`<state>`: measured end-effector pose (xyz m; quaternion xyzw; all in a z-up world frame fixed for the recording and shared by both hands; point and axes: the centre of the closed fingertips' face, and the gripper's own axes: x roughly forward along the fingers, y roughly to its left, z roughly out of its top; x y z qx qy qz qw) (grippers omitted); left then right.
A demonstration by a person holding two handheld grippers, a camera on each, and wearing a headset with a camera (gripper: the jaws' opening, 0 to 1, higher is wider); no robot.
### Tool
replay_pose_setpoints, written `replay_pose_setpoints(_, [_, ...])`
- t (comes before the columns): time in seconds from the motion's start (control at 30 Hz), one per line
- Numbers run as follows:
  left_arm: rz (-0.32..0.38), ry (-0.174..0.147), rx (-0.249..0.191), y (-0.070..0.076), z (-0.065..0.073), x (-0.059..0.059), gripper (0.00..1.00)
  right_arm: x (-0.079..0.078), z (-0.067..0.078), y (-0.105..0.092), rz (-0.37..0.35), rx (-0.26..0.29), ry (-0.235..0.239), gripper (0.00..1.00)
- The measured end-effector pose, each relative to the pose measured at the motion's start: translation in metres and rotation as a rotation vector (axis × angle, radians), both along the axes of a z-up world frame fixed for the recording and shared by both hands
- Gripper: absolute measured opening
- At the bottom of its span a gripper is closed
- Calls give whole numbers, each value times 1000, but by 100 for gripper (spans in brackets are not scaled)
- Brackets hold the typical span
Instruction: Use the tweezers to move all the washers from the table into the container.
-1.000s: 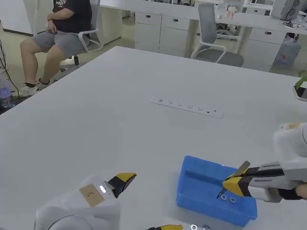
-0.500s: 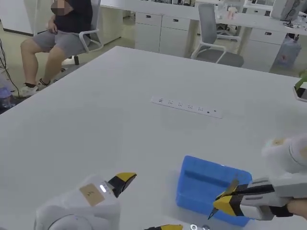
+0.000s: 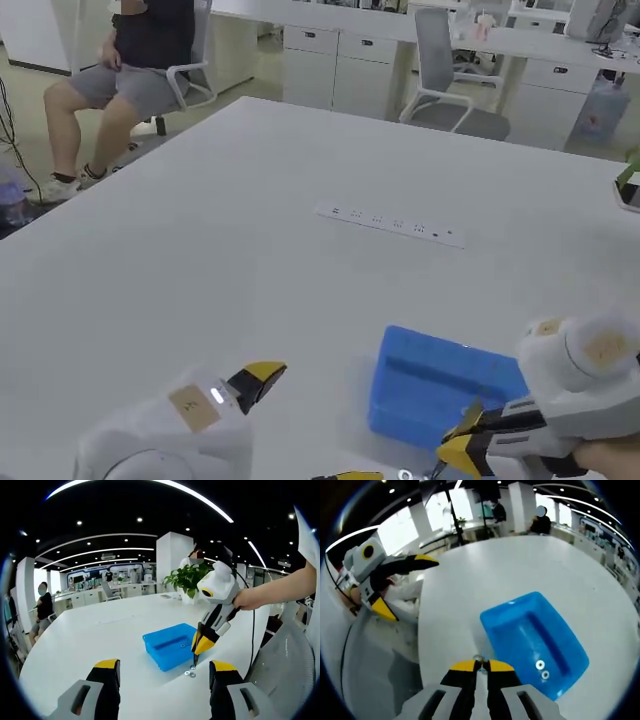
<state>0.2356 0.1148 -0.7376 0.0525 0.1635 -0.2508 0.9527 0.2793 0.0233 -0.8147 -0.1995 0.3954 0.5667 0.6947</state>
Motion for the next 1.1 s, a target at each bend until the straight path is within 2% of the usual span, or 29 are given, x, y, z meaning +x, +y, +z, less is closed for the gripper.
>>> replay_pose_setpoints(0.3, [-4, 2, 2, -1, 0, 0, 73, -1, -5, -1, 18, -19, -10, 4])
replay_pose_setpoints(0.53, [-6, 5, 4, -1, -1, 0, 73, -3, -4, 0, 22, -15, -12, 4])
replay_pose_setpoints(0.73, [-7, 4, 8, -1, -2, 0, 73, -11, -4, 3, 92, -43, -77, 4])
replay_pose_setpoints(0.83, [-5, 4, 7, 0, -2, 0, 73, -12, -5, 5, 103, -45, -90, 4])
replay_pose_setpoints(0.97, [-2, 1, 7, 0, -1, 0, 73, -11, -6, 9, 77, -33, -113, 3])
replay_pose_setpoints(1.1, [6, -1, 2, 2, -1, 0, 73, -9, -6, 11, 10, 4, -136, 3])
